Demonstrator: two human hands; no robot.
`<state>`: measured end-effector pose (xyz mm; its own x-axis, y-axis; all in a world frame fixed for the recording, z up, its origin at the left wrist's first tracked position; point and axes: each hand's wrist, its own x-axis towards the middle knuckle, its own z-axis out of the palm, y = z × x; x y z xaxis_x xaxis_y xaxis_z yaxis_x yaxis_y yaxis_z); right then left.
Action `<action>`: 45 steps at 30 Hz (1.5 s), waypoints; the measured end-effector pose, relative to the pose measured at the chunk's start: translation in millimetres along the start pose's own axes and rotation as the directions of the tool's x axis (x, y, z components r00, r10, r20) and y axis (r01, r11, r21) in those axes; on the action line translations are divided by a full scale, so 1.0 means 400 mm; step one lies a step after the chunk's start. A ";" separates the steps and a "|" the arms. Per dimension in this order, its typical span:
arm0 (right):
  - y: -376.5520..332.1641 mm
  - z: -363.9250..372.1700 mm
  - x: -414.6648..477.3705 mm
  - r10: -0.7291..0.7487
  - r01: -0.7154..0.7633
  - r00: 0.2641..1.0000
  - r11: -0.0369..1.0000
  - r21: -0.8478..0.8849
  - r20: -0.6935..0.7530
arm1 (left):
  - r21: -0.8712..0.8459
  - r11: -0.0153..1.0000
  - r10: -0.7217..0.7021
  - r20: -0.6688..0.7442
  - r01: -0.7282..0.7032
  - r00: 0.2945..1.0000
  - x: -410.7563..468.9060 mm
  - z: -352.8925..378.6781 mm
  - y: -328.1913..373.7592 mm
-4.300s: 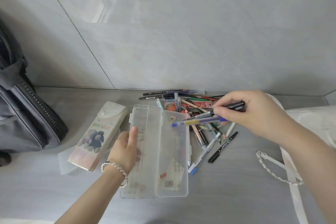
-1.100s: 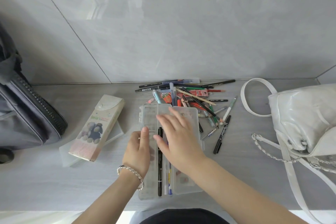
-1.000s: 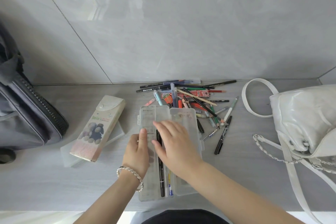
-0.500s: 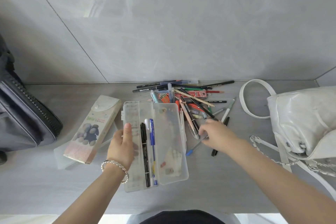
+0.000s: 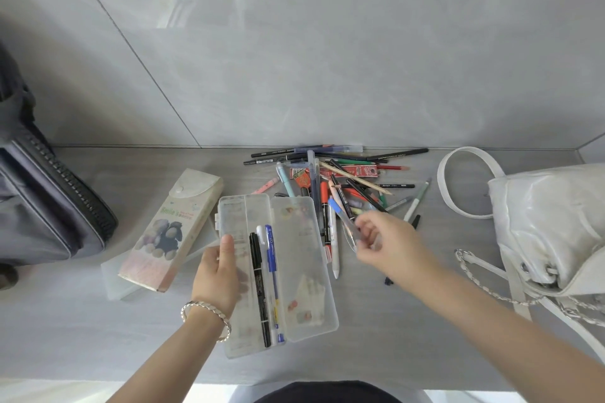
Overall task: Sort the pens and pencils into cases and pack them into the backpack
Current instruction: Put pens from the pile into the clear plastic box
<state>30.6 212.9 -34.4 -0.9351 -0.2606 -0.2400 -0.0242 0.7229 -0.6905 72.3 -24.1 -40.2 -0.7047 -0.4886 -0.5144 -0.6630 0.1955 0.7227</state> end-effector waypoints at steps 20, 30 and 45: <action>-0.102 0.153 -0.007 -0.190 0.138 0.965 0.955 -0.262 -0.184 | -0.029 0.999 0.030 0.162 -0.026 0.986 -0.052 0.078 0.031; -0.001 0.043 0.097 0.135 -0.163 0.931 0.985 -0.056 -0.339 | -0.041 0.999 -0.020 0.096 0.024 0.995 -0.018 0.055 0.050; 0.110 0.061 0.155 0.105 -0.136 0.991 0.841 -0.523 -0.088 | -0.030 0.999 -0.034 0.061 0.036 0.998 -0.006 0.018 0.038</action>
<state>-19.8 213.0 -96.1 -0.9601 -0.1259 -0.2495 -0.0786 0.9783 -0.1915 62.2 -14.0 -31.3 -0.6956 -0.4421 -0.5663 -0.6803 0.1517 0.7171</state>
